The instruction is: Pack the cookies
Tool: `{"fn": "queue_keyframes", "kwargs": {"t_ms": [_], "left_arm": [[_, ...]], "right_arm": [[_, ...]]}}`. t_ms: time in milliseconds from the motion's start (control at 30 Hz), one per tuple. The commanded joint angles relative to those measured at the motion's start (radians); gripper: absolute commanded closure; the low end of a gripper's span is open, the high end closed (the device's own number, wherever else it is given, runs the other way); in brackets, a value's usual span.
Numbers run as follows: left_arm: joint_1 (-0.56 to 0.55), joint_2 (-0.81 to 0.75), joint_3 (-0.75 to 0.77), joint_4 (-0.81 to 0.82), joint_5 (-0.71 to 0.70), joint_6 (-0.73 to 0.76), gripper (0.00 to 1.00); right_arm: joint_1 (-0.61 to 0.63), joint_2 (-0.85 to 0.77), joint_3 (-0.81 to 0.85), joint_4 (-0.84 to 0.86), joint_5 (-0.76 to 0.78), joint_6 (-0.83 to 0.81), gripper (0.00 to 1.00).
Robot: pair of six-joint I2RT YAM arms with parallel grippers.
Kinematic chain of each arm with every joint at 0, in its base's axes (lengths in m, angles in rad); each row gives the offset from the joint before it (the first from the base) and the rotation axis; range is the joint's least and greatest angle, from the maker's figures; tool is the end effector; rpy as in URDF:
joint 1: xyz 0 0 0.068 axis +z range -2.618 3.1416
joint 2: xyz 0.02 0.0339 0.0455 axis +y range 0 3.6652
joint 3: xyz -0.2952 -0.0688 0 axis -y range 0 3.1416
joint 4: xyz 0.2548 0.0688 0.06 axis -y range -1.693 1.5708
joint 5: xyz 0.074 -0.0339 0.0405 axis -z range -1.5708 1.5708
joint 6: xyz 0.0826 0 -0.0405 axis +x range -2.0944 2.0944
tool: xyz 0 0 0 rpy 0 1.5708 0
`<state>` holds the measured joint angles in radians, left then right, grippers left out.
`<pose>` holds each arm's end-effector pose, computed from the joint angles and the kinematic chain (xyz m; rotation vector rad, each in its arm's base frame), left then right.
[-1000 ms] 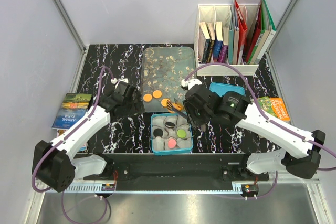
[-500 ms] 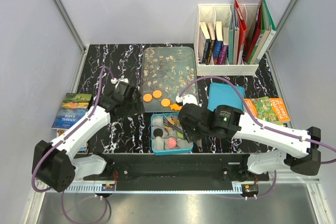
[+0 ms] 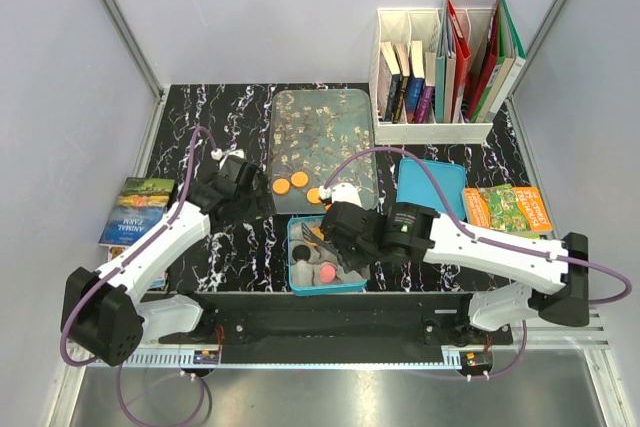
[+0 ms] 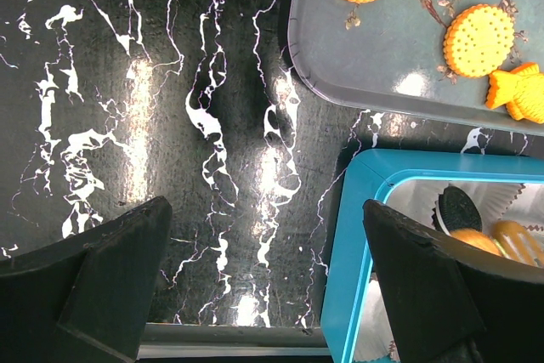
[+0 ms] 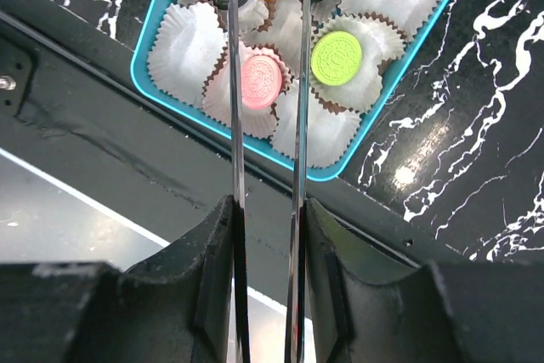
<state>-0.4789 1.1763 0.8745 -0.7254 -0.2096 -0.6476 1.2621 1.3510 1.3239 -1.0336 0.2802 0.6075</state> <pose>0.2278 -0.0989 0.2351 -0.2915 2.5538 -0.1538 0.1089 0.2664 0.3208 -0.7451 2.4920 0.3275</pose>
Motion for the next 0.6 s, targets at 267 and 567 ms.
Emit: {"fn": "queue_keyframes", "kwargs": {"t_ms": [267, 567], "left_arm": [[-0.004, -0.003, 0.035, -0.002, -0.020, 0.006, 0.01], [-0.003, -0.006, 0.031, -0.002, -0.020, 0.005, 0.01]], "right_arm": [[0.008, 0.008, 0.008, 0.150, 0.051, -0.043, 1.00], [0.006, 0.025, -0.023, 0.178, 0.073, -0.048, 1.00]]}}
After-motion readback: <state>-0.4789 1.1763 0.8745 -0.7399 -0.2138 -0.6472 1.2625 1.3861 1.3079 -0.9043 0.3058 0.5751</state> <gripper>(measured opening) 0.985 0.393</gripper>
